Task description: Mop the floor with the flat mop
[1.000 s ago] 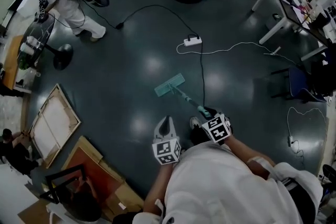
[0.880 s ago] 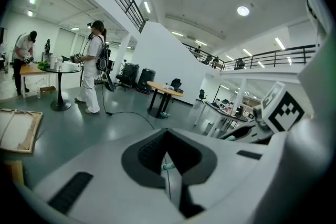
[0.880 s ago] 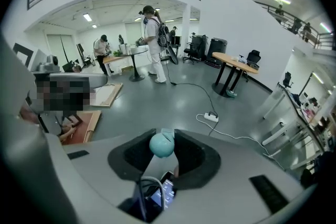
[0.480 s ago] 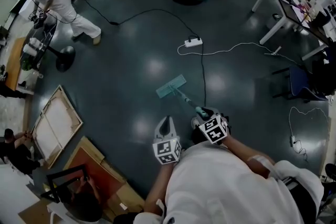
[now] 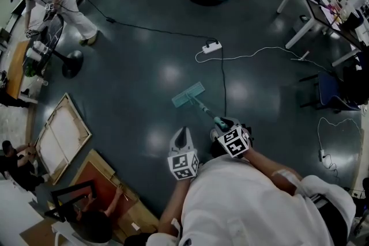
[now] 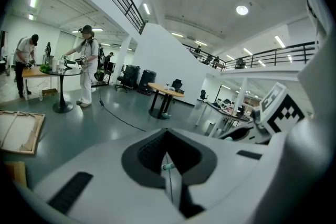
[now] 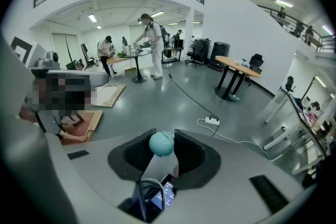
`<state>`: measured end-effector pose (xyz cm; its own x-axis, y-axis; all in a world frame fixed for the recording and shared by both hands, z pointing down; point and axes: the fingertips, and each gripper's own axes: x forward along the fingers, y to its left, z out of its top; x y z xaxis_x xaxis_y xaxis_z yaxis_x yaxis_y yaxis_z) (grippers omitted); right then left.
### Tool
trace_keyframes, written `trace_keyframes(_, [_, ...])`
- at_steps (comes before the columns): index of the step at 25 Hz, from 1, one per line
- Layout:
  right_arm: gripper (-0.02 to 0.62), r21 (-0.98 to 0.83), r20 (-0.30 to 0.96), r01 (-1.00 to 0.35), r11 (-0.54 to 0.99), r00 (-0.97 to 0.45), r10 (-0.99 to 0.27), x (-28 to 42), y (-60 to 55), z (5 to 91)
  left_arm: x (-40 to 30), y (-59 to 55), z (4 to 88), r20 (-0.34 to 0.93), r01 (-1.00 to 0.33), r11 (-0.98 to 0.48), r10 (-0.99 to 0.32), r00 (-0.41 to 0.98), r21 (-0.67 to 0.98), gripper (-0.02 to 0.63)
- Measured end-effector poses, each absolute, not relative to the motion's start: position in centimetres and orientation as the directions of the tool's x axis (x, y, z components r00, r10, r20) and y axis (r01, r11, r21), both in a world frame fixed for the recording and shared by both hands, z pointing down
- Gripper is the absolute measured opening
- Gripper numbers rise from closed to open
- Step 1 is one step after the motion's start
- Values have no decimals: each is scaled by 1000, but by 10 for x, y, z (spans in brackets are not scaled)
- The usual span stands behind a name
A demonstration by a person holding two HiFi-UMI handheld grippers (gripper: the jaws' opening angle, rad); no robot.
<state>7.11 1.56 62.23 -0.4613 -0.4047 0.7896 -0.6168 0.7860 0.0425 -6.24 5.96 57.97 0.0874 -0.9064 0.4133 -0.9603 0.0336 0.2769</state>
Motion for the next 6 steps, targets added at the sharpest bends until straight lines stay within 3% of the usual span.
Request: trace_keyframes(6, [112, 45, 783, -610, 791, -470, -408, 72, 10, 620, -59, 55, 580, 413, -960, 36, -907, 86, 277, 5])
